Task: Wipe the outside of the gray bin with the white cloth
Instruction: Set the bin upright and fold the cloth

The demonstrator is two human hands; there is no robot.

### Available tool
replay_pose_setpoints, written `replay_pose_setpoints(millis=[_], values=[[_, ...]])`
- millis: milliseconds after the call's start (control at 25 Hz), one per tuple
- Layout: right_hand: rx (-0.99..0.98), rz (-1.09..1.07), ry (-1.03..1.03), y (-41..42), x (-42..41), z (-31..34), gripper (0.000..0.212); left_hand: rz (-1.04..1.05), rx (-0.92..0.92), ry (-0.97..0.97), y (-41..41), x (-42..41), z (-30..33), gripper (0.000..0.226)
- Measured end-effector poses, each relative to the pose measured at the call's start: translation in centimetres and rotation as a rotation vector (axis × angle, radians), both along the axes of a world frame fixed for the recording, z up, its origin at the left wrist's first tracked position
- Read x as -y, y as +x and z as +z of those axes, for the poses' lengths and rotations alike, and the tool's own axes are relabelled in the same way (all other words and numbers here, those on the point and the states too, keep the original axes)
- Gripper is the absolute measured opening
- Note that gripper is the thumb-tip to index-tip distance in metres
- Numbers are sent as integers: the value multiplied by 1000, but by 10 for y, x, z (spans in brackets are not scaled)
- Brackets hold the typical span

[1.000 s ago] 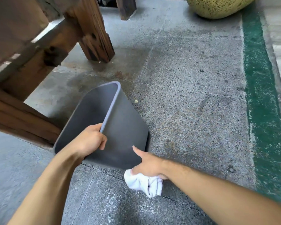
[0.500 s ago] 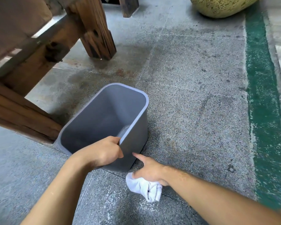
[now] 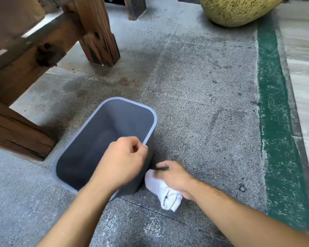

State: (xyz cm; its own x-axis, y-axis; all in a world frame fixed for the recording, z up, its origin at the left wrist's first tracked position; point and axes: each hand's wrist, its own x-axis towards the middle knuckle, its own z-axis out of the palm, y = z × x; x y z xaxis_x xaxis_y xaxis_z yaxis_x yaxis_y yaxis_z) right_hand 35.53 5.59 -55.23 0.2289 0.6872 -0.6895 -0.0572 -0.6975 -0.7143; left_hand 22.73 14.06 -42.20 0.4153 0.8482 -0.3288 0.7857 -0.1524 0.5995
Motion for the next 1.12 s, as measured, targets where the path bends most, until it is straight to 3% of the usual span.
replay_pose_setpoints(millis=[120, 240, 320, 400, 480, 600, 680, 840, 960, 1120], values=[[-116, -350, 84, 27, -2, 29, 20, -52, 17, -93, 22, 17, -16, 22], [-415, -715, 214, 52, 1, 65, 40, -29, 21, -149, 40, 28, -30, 54], [-529, -792, 267, 61, 5, 88, 50, 156, 274, -505, 49, 23, -34, 72], [-605, -757, 296, 62, 9, 107, 51, 330, 549, -976, 56, 17, -31, 73], [-652, -643, 318, 57, 11, 127, 58, 323, 709, -1152, 62, 16, -28, 65], [-610, -631, 395, 46, 13, 138, 53, 368, 936, -1105, 71, 20, -19, 43], [-489, -633, 385, 41, 20, 146, 47, 462, 975, -1017, 68, 25, -11, 38], [-365, -562, 161, 24, 53, 150, 26, 459, 748, -744, 49, 47, 10, 18], [-300, -499, -18, 6, 78, 152, 11, 442, 536, -581, 34, 71, 21, 20], [-290, -586, -179, -18, 107, 173, 16, 663, 552, -855, 13, 111, 48, 17]])
